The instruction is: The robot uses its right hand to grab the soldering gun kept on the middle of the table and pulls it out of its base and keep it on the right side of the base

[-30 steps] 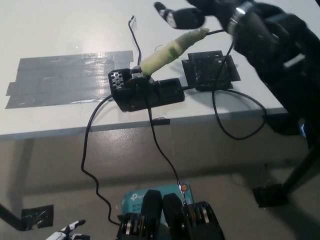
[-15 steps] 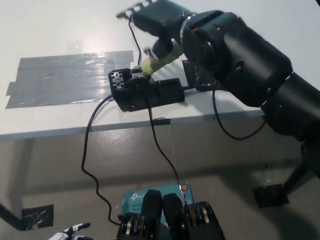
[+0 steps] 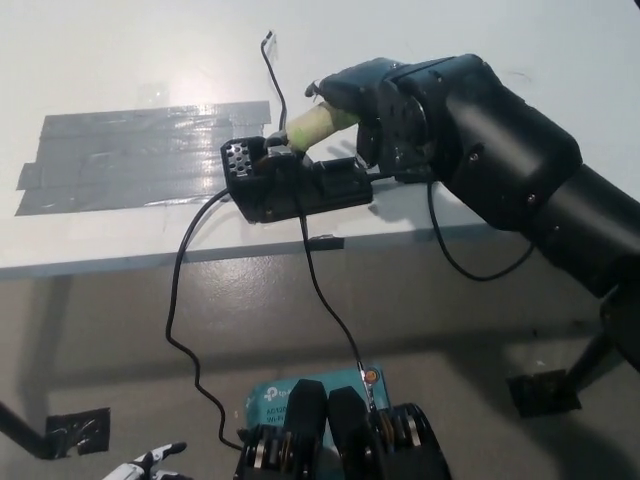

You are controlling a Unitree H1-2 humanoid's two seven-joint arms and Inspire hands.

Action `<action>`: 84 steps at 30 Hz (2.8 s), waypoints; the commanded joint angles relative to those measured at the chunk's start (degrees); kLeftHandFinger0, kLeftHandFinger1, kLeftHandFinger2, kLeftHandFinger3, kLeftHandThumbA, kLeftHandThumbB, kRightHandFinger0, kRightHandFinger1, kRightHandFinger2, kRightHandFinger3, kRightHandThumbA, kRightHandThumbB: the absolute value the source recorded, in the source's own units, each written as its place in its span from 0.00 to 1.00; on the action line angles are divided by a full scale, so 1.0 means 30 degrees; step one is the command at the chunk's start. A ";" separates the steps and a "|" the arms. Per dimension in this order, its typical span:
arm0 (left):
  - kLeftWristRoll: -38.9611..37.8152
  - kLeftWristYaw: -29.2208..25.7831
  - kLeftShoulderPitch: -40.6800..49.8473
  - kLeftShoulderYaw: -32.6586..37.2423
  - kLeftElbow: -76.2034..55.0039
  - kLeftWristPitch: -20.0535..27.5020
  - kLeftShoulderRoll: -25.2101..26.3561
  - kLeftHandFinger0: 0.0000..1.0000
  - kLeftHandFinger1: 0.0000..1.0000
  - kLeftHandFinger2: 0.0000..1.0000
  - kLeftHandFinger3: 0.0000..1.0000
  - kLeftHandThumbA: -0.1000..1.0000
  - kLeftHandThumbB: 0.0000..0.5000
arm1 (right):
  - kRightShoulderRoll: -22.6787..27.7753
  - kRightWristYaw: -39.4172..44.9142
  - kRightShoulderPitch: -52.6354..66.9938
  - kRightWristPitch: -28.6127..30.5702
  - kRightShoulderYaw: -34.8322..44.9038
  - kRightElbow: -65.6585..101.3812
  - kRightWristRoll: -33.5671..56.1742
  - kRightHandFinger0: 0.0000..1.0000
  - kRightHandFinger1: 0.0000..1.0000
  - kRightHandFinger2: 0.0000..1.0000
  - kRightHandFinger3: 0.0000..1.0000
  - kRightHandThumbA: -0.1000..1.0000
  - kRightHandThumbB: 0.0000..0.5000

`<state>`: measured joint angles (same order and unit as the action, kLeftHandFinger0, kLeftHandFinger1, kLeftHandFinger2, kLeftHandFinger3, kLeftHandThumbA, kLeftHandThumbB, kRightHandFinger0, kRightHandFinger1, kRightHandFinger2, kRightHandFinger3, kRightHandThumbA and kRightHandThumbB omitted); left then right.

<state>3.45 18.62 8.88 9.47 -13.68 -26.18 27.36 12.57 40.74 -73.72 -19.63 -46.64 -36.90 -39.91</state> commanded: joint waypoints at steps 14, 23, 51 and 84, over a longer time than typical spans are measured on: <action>0.1064 0.0798 -0.0121 0.0725 -0.0648 -0.0249 -0.0065 0.62 0.72 0.78 0.92 0.62 0.54 | 0.1413 -1.0137 0.3613 0.1441 -0.0400 0.1673 -0.5666 0.13 0.26 0.32 1.00 0.02 0.39; 0.1861 0.0752 -0.0425 0.1334 -0.0369 -0.0249 0.0053 0.66 0.76 0.81 0.93 0.60 0.55 | 0.2033 -1.3276 0.5035 0.1227 -0.1399 0.0345 -0.7706 0.00 0.00 0.03 1.00 0.14 0.46; 0.4359 0.1666 -0.0498 0.1632 -0.0422 -0.0249 0.0499 0.66 0.77 0.83 0.93 0.62 0.46 | 0.3235 -1.9017 0.2935 0.5083 0.0830 -0.1525 -0.8343 0.00 0.00 0.36 0.12 0.00 0.10; 0.4861 0.2111 -0.0064 0.1037 -0.0377 -0.0249 0.0500 0.60 0.73 0.79 0.92 0.63 0.48 | 0.5316 -1.9392 0.4831 0.5680 0.4702 -0.1282 -0.8015 0.00 0.14 0.50 0.09 0.00 0.14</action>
<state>17.77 24.40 8.55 13.15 -13.69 -26.23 27.94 26.94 -15.96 -56.53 -0.13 -34.67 -42.01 -64.24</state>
